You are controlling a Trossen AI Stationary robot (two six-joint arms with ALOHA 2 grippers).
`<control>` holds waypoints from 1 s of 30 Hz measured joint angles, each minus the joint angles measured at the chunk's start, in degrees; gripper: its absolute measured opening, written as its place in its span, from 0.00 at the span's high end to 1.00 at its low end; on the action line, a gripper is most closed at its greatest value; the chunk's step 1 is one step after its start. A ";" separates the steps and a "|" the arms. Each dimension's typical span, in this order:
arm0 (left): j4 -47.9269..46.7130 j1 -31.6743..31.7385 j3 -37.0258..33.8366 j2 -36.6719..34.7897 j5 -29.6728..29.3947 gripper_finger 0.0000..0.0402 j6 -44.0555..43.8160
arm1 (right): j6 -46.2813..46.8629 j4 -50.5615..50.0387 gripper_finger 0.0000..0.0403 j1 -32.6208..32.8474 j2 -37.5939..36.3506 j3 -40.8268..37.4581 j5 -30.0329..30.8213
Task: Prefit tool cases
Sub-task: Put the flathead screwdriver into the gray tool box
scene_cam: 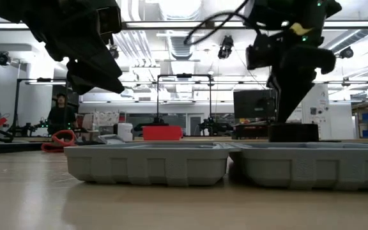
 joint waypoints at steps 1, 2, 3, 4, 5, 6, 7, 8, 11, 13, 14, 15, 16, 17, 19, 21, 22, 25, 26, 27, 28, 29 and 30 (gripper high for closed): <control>0.06 0.01 0.00 0.00 0.21 0.61 -0.19 | 0.14 -0.46 0.98 -0.05 0.00 -0.38 0.03; 0.06 0.00 0.00 -0.02 0.71 0.62 -0.30 | 0.11 -0.62 0.97 0.01 0.00 -0.84 -0.16; 0.04 0.02 0.00 -0.02 1.24 0.62 -0.41 | 0.07 -0.57 0.95 0.07 0.00 -1.33 -0.37; 0.02 0.02 0.00 -0.02 1.41 0.62 -0.58 | 0.04 -0.40 0.93 0.13 0.00 -1.86 -0.39; 0.03 0.00 0.00 -0.02 1.42 0.62 -0.70 | -0.19 -0.42 0.90 0.13 0.00 -2.44 -0.41; 0.05 -0.02 0.00 -0.02 1.43 0.62 -0.74 | -0.53 -0.47 0.88 0.10 0.00 -3.00 -0.09; 0.04 -0.02 0.00 -0.02 1.43 0.61 -0.74 | -0.76 -0.40 0.85 0.06 0.00 -3.50 0.54; 0.04 -0.02 0.00 -0.02 1.43 0.61 -0.76 | -1.03 -0.24 0.82 -0.06 0.00 -3.97 1.45; 0.21 -0.02 0.00 -0.02 1.43 0.59 -0.75 | -2.45 1.03 0.73 -0.64 0.00 -5.26 3.01; 0.27 -0.01 0.00 -0.02 1.43 0.59 -0.76 | -3.43 1.59 0.69 -1.51 0.00 -6.03 2.70; 0.31 0.00 0.00 -0.02 1.43 0.59 -0.76 | -3.82 1.69 0.67 -2.07 0.00 -6.42 2.53; 0.31 0.00 0.00 -0.02 1.43 0.59 -0.76 | -4.16 1.83 0.66 -2.64 0.00 -6.79 2.02; 0.32 0.00 0.00 -0.02 1.43 0.59 -0.76 | -4.60 2.19 0.66 -3.26 0.00 -7.22 1.32; 0.32 0.00 0.00 -0.02 1.43 0.59 -0.76 | -5.02 2.58 0.65 -3.78 0.00 -7.57 1.15; 0.35 0.00 0.00 -0.02 1.41 0.59 -0.76 | -6.07 3.10 0.65 -4.56 0.00 -7.76 1.11; 0.37 0.00 0.00 -0.02 1.41 0.59 -0.76 | -7.27 3.89 0.66 -5.06 0.00 -7.78 0.98; 0.37 0.00 0.00 -0.02 1.41 0.59 -0.76 | -7.86 4.74 0.67 -5.33 0.00 -7.78 0.37; 0.39 0.00 0.00 -0.02 1.39 0.60 -0.75 | -8.80 6.23 0.69 -6.22 0.00 -7.78 -1.75; 0.39 0.02 0.00 -0.02 1.39 0.59 -0.76 | -8.85 6.29 0.70 -6.52 0.00 -7.78 -1.95; 0.39 0.02 0.00 -0.02 1.39 0.59 -0.75 | -8.83 6.41 0.71 -6.66 0.00 -7.78 -2.28; 0.39 0.02 0.00 -0.02 1.39 0.59 -0.74 | -8.88 6.73 0.72 -6.87 0.00 -7.78 -2.95; 0.39 0.02 0.00 -0.02 1.37 0.58 -0.76 | -8.88 7.23 0.72 -6.91 0.00 -7.78 -3.29; 0.39 0.02 0.00 -0.02 1.37 0.58 -0.74 | -8.91 7.60 0.73 -6.88 0.00 -7.78 -3.45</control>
